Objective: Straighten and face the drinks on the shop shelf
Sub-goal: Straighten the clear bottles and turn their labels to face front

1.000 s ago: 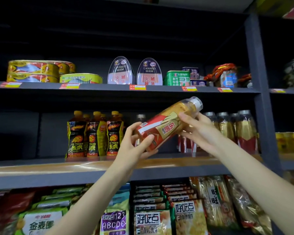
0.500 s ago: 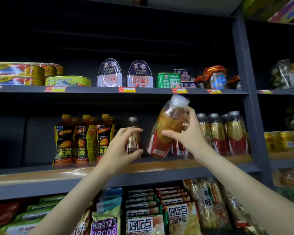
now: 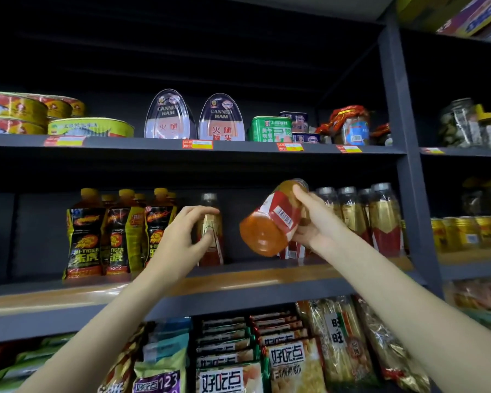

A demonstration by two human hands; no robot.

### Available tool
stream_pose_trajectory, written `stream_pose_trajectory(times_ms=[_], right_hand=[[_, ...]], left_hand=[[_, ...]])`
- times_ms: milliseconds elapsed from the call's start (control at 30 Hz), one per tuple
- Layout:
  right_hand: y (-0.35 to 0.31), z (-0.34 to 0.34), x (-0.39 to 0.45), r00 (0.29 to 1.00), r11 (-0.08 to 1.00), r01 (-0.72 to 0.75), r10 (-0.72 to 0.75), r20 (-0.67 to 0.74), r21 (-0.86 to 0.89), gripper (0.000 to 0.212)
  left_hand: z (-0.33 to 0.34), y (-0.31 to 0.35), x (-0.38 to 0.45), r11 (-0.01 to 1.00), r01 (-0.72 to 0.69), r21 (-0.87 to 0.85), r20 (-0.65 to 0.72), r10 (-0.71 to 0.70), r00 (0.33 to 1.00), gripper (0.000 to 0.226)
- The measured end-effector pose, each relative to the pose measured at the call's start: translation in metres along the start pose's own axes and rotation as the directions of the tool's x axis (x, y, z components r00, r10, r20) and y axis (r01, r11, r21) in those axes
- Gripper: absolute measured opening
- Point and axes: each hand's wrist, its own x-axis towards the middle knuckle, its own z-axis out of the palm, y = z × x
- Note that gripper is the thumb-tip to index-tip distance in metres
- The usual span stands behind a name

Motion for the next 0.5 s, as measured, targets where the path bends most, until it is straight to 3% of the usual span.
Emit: stream_pose_trajectory(times_ms=[100,300,400,500], right_hand=[[0.003,-0.003,0.008,0.999,0.996,0.044,-0.043,0.022,-0.080,0.069],[0.012,0.014,0.034,0.932,0.882,0.328,-0.360,-0.033,-0.338,0.082],[0.027,0.022,0.047,0.882,0.729,0.400,-0.472,0.015,-0.555,0.090],[0.048,0.022,0.062,0.891,0.520,0.325,-0.449,0.071,-0.790,0.098]], left_hand=[[0.003,-0.006,0.004,0.999,0.010,0.031,0.009,-0.011,1.000,0.034],[0.009,-0.012,0.021,0.992,0.046,0.118,-0.029,-0.043,0.999,0.035],[0.015,-0.017,0.029,0.984,0.053,0.170,0.001,-0.054,0.999,0.036],[0.021,-0.025,0.036,0.978,0.064,0.199,0.021,-0.070,0.997,0.038]])
